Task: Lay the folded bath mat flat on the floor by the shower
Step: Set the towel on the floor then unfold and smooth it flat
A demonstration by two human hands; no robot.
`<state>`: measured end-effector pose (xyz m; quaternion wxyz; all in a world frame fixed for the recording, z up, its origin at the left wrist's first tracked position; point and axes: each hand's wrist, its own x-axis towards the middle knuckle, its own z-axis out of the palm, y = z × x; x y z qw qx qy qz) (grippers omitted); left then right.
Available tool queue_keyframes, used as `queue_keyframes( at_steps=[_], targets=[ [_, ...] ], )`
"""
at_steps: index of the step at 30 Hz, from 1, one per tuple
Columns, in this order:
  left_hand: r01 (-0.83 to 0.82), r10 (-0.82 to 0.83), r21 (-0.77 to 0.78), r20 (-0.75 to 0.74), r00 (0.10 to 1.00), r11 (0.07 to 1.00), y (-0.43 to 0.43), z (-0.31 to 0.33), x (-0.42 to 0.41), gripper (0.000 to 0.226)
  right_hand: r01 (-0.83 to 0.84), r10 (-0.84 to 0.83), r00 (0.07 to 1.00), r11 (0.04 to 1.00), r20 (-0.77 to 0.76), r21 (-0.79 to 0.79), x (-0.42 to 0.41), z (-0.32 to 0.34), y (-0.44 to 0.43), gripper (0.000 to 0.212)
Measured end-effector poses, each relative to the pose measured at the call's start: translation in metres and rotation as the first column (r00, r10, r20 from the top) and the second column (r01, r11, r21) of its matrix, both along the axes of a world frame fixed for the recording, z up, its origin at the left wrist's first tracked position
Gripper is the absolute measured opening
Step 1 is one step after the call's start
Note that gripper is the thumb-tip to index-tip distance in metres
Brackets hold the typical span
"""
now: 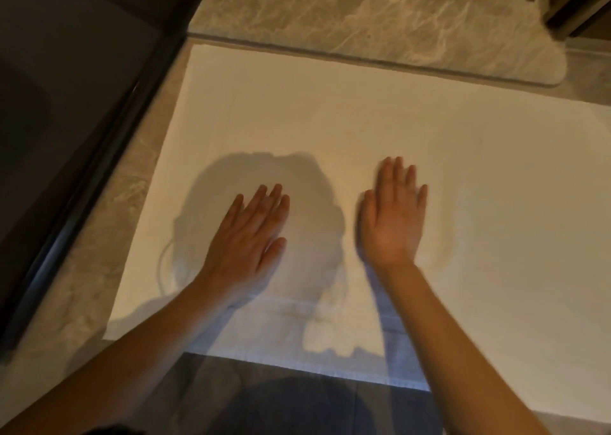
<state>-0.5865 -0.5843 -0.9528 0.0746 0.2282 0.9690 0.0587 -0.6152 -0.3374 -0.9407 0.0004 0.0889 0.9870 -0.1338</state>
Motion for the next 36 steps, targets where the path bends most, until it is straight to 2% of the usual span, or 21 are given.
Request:
queue_keyframes(
  at_steps=[3,5,12,18,22,24,27,30,36],
  targets=[
    [-0.101,0.100,-0.016,-0.006,0.995,0.995,-0.011,-0.008,0.002,0.060,-0.196,0.197,0.980,0.980,0.029,-0.040,0.043,-0.002,-0.041,0.058],
    [-0.163,0.162,-0.043,-0.027,0.986,0.986,-0.030,-0.013,0.002,0.058,-0.249,0.250,0.964,0.968,0.090,-0.020,0.060,-0.008,-0.037,0.057],
    [-0.180,0.177,-0.069,-0.042,0.983,0.981,-0.051,-0.016,0.001,0.059,-0.102,0.100,0.987,0.995,0.123,0.012,0.083,-0.014,0.047,0.057],
    [-0.170,0.170,-0.018,-0.015,0.985,0.985,-0.037,-0.003,-0.001,0.061,-0.097,0.096,0.986,0.995,0.138,-0.001,0.082,-0.009,0.046,0.058],
    [-0.020,0.030,0.064,-0.162,0.986,0.998,0.010,0.009,-0.053,0.061,-0.057,0.059,0.996,0.998,0.073,-0.030,0.027,-0.002,0.011,0.060],
    [-0.026,0.036,0.070,-0.146,0.989,0.997,0.042,0.014,-0.088,0.061,-0.121,0.123,0.991,0.992,0.052,-0.044,-0.024,0.000,-0.016,0.059],
    [-0.038,0.038,-0.005,-0.079,0.996,0.999,0.056,0.003,-0.118,0.057,-0.205,0.204,0.972,0.979,0.116,-0.001,-0.070,-0.007,-0.029,0.059],
    [-0.045,0.044,-0.004,-0.081,0.996,0.999,0.045,-0.010,-0.126,0.059,-0.219,0.212,0.970,0.975,0.123,0.049,-0.074,-0.018,-0.021,0.061],
    [-0.055,0.059,0.042,-0.082,0.995,0.998,0.035,-0.018,-0.128,0.060,-0.210,0.207,0.973,0.977,0.105,0.020,-0.074,-0.017,-0.023,0.061]
  ],
)
